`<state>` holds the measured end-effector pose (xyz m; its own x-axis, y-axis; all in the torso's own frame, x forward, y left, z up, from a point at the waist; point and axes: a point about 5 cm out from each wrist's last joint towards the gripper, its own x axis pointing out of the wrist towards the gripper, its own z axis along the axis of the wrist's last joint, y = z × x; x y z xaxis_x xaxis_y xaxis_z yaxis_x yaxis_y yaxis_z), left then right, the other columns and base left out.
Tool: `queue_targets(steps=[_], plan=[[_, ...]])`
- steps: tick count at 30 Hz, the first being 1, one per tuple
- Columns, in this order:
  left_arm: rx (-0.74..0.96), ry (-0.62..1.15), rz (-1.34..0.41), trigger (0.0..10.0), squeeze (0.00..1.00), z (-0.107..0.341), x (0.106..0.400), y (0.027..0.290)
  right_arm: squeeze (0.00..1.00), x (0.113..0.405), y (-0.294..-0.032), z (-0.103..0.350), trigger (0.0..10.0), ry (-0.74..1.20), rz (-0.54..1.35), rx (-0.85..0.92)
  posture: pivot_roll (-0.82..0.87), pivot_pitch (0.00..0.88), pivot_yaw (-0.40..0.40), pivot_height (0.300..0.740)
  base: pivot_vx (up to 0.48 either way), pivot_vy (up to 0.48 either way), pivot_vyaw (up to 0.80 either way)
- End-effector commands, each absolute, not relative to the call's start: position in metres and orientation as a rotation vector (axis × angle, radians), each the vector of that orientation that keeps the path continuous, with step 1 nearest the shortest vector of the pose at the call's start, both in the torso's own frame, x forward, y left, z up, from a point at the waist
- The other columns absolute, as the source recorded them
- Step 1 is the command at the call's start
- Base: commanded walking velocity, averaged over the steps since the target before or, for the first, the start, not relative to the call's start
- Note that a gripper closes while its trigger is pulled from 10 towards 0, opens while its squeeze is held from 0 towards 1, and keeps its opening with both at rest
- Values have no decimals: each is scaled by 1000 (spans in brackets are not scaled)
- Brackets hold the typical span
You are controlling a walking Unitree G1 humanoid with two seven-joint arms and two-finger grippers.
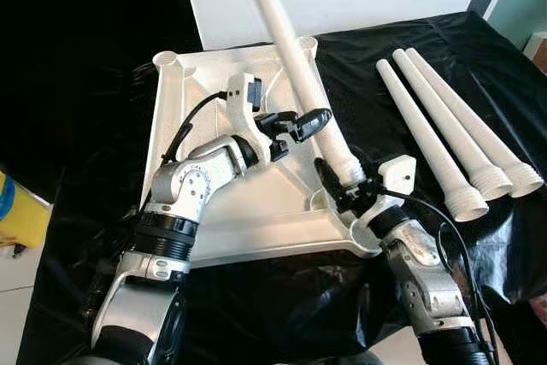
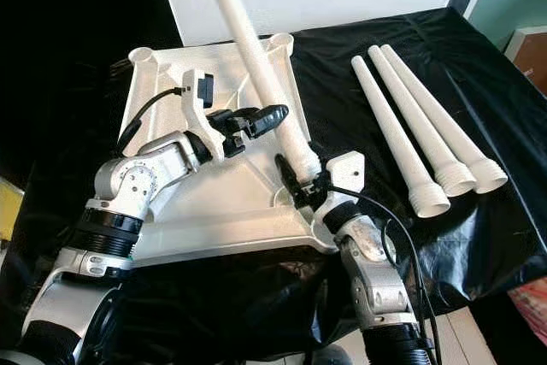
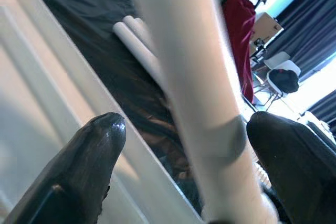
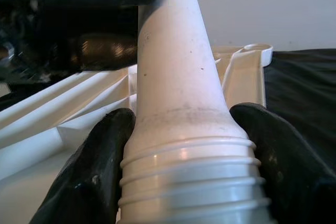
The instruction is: Building children table
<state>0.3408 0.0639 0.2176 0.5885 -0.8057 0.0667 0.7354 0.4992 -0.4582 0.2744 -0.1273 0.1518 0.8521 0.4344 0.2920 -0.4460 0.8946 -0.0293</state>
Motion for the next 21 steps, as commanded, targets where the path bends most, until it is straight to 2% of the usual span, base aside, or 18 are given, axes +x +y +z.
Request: queue_targets(steps=[1, 16, 21], plan=[[-477, 123, -1098, 10000, 0, 224, 338, 58, 0, 272, -122, 153, 10000, -324, 515, 30, -37, 90, 49, 740, 0, 0, 0], [-602, 32, -1108, 10000, 0, 251, 352, 59, 0, 266, -113, 146, 10000, -310, 634, -31, -41, 87, 41, 740, 0, 0, 0], [-600, -27, -1039, 10000, 0, 263, 363, 67, 0, 265, -113, 140, 10000, -293, 642, -54, -47, 81, 42, 740, 0, 0, 0]])
